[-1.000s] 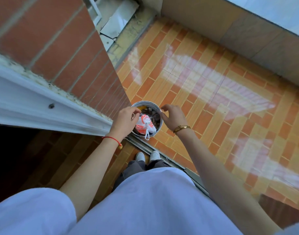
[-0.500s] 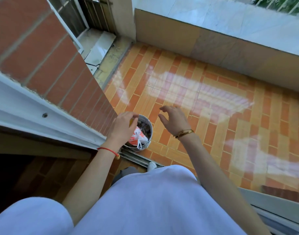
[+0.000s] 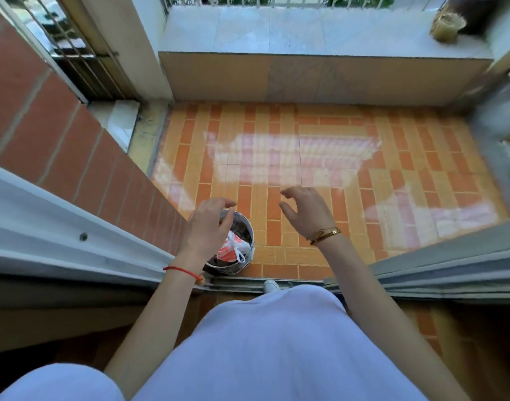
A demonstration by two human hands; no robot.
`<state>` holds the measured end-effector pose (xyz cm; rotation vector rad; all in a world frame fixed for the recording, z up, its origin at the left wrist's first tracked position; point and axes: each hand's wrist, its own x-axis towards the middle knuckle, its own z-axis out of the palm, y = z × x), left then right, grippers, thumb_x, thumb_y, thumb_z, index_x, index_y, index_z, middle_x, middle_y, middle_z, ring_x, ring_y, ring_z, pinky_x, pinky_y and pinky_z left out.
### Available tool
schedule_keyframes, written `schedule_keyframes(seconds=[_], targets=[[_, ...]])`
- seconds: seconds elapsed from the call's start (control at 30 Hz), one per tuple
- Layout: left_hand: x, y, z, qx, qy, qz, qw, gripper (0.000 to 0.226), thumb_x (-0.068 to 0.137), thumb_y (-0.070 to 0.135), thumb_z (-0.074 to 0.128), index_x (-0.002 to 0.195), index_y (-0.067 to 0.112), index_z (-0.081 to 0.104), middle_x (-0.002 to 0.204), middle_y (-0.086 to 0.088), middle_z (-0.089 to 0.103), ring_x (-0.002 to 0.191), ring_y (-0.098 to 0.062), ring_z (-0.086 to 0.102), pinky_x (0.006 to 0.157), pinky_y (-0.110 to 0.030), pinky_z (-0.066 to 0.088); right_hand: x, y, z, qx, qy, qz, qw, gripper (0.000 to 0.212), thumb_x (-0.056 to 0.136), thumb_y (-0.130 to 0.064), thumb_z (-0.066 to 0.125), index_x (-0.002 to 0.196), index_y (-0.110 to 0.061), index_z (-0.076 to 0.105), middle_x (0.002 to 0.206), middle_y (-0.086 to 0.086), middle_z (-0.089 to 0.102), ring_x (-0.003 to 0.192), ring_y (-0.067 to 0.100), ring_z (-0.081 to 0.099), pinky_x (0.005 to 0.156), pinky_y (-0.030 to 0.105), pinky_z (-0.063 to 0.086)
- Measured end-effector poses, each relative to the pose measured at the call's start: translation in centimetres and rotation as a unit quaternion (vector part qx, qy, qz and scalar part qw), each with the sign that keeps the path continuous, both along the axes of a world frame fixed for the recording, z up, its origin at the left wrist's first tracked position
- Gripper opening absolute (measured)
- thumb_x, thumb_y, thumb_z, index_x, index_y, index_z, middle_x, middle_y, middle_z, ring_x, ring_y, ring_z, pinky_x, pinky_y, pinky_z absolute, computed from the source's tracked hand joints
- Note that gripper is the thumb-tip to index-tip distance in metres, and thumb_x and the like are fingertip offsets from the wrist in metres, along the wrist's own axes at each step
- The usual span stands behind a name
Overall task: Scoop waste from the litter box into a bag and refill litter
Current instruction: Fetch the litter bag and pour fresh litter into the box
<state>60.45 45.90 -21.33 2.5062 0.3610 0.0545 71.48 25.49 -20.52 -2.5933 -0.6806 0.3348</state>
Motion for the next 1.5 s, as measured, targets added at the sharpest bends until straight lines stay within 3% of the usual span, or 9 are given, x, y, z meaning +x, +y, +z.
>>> schedule_keyframes(seconds=[0.13,0.37,0.5,0.63,0.97,1.3,1.5], targets=[[-2.0,1.0,0.3,0.008,-0.011,-0.041,0.999,0.023,0.099,0.025,0.052,0.117,0.019,0.065,0.116,0.002,0.067,0.113,-0.020,0.056,0.095,-0.046,0.047,-3.5,-0.5,0.3,0.026,-0.009,-0.048,0.998,0.034,0.095,-0.028,0.052,0.125,-0.013,0.058,0.120,0.003,0.063,0.118,0.023,0.050,0.098,0.038,0.043],[-4.6,1.4,0.6,0.003,-0.029,-0.136,0.990,0.024,0.100,0.025,0.051,0.117,0.017,0.065,0.115,0.002,0.066,0.115,-0.018,0.056,0.097,-0.035,0.046,-10.5,-2.8,1.2,0.046,-0.037,-0.155,0.986,0.035,0.095,-0.030,0.052,0.125,-0.013,0.058,0.117,0.003,0.064,0.114,0.023,0.053,0.096,0.040,0.046],[-5.9,-0.6,0.2,0.006,-0.030,-0.203,0.979,0.023,0.100,0.024,0.052,0.116,0.017,0.065,0.112,0.000,0.067,0.112,-0.019,0.055,0.091,-0.029,0.043,-15.7,-5.2,0.9,0.040,-0.039,-0.225,0.973,0.034,0.096,-0.031,0.051,0.126,-0.015,0.058,0.117,0.002,0.064,0.115,0.023,0.051,0.095,0.041,0.046],[-6.9,-3.8,0.3,0.003,-0.031,-0.289,0.957,0.025,0.101,0.026,0.050,0.117,0.016,0.065,0.112,-0.001,0.066,0.112,-0.020,0.055,0.091,-0.031,0.045,-20.7,-8.0,0.6,0.043,-0.016,-0.314,0.948,0.035,0.096,-0.031,0.051,0.126,-0.015,0.059,0.118,0.004,0.063,0.116,0.023,0.050,0.096,0.042,0.046],[-8.4,-15.3,1.9,0.002,-0.065,-0.451,0.890,0.027,0.102,0.028,0.046,0.116,0.015,0.066,0.112,-0.005,0.068,0.108,-0.026,0.057,0.089,-0.041,0.048,-30.8,-16.3,1.9,0.061,-0.043,-0.480,0.874,0.030,0.094,-0.031,0.051,0.119,-0.018,0.061,0.113,0.003,0.063,0.111,0.022,0.051,0.094,0.039,0.047],[-13.6,-32.1,3.2,-0.010,-0.098,-0.575,0.812,0.027,0.103,0.024,0.045,0.111,0.015,0.068,0.106,-0.007,0.069,0.096,-0.030,0.060,0.082,-0.045,0.050,-41.8,-29.1,2.6,0.034,-0.048,-0.591,0.805,0.031,0.095,-0.031,0.051,0.121,-0.017,0.060,0.116,0.002,0.063,0.113,0.021,0.051,0.096,0.037,0.045],[-18.0,-42.9,3.3,-0.018,-0.101,-0.618,0.779,0.031,0.104,0.029,0.041,0.115,0.015,0.067,0.111,-0.007,0.068,0.102,-0.029,0.059,0.086,-0.042,0.049,-49.1,-38.3,2.7,0.004,-0.052,-0.642,0.765,0.032,0.094,-0.031,0.051,0.121,-0.017,0.061,0.117,0.003,0.064,0.112,0.023,0.052,0.095,0.037,0.046]])
